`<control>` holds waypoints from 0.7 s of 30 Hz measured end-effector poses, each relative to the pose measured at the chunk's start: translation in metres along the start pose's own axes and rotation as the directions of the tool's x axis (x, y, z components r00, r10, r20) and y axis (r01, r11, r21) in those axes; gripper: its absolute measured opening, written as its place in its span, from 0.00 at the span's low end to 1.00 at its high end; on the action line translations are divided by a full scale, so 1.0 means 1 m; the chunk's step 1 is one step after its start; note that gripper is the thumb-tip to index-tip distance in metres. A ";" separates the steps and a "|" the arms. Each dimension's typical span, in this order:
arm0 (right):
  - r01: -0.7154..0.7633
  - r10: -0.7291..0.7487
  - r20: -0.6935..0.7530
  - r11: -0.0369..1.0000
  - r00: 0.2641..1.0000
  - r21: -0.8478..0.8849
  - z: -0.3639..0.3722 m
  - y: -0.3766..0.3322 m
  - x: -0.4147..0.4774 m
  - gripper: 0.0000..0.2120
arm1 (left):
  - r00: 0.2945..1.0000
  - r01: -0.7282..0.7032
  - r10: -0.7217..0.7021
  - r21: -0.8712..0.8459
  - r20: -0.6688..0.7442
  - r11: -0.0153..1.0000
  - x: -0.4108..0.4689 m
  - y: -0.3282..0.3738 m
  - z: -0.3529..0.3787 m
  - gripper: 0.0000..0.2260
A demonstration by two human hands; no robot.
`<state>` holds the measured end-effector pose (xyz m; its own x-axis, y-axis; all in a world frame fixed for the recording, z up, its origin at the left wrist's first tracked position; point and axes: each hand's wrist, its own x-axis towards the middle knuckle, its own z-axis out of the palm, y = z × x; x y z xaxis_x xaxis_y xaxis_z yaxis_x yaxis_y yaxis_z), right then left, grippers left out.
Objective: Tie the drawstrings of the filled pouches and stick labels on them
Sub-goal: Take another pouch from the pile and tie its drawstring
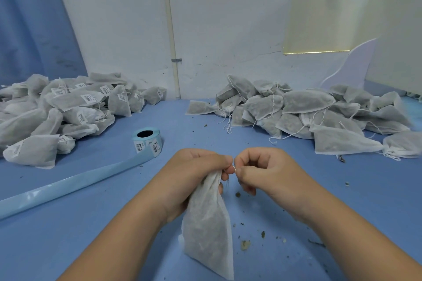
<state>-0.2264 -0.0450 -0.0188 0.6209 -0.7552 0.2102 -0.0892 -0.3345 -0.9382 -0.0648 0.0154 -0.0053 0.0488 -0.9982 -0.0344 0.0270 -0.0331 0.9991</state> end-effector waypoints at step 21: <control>-0.039 0.046 -0.030 0.980 0.999 0.194 0.002 0.002 0.004 0.03 | 0.991 -0.089 0.101 0.131 -0.090 0.987 0.003 -0.006 -0.001 0.11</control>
<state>-0.2224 -0.0473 -0.0202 0.5929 -0.7860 0.1752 0.0393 -0.1890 -0.9812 -0.0640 0.0131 -0.0117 0.1410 -0.9879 0.0647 -0.1084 0.0495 0.9929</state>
